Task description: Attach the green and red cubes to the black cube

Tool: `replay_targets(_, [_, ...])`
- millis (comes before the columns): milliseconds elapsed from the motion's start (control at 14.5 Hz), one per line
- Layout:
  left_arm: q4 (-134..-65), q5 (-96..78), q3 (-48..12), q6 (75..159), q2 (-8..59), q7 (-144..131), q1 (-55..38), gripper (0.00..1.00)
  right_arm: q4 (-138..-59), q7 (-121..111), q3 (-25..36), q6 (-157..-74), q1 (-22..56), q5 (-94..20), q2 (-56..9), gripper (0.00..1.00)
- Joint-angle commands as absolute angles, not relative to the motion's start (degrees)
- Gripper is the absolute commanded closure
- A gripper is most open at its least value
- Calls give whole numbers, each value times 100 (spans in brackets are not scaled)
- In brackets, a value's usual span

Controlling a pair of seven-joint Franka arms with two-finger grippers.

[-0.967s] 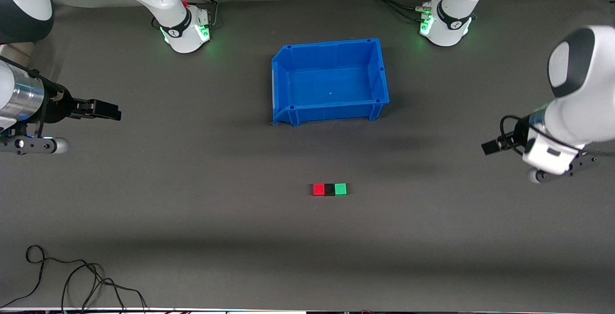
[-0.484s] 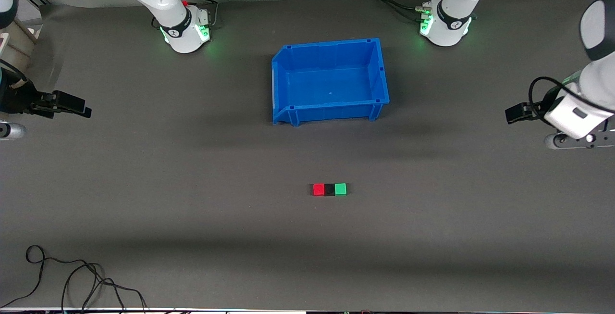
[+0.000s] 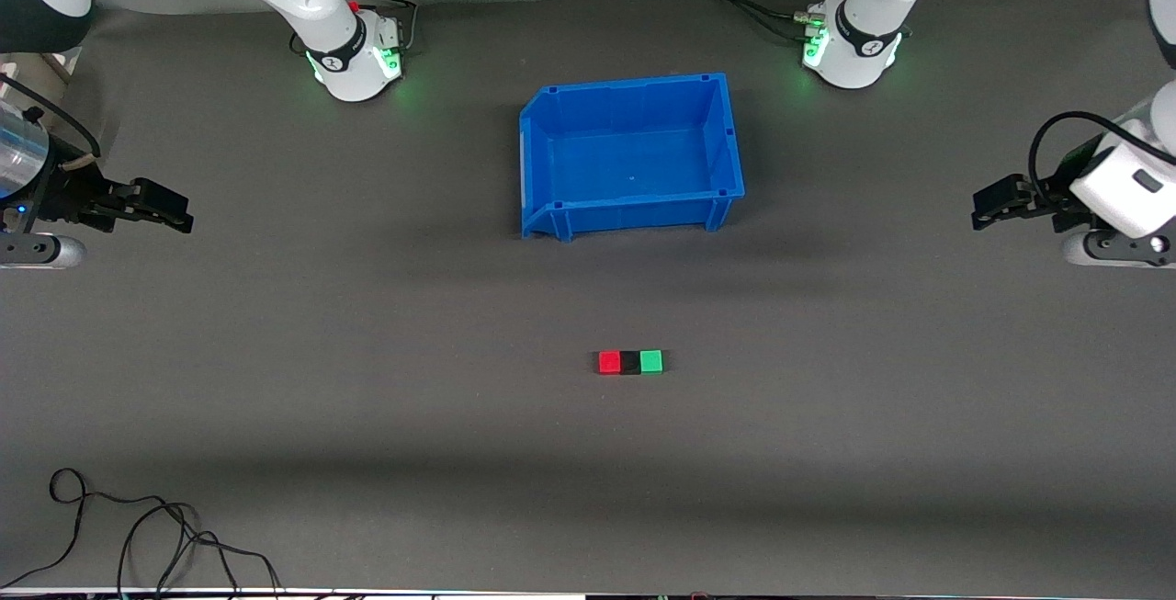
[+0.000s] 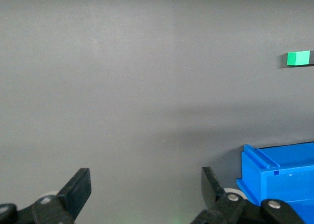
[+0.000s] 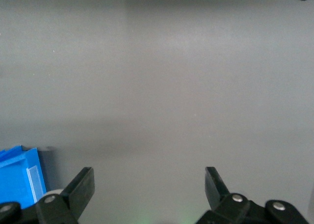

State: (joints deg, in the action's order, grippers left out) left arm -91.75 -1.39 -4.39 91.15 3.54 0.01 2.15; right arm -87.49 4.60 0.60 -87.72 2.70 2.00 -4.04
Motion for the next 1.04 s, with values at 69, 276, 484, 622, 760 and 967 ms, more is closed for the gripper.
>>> replay_targets(69, [-8999,-149,-431,8868,449,193,413,12,-8965,668,35,-8938,404,193,-229,0])
replay_targets(276, [-9149,-193,-439,9044,325,745,895,0,-8974,668,35,-8938,413,193,-228,0])
replay_targets(484, [-9053,-80,-466,9219,457,379,861,0,-8974,668,35,-8938,413,193,-229,0])
replay_targets(622, [-8913,88,-483,9220,483,422,861,0,-8965,668,53,-8938,413,193,-237,0])
replay_targets(760, [-8754,105,-483,9141,606,378,835,0,-8965,677,62,-8938,413,185,-237,0])
replay_targets(967, [-8798,255,-492,9132,607,299,668,0,-8965,677,62,-8938,413,185,-237,0])
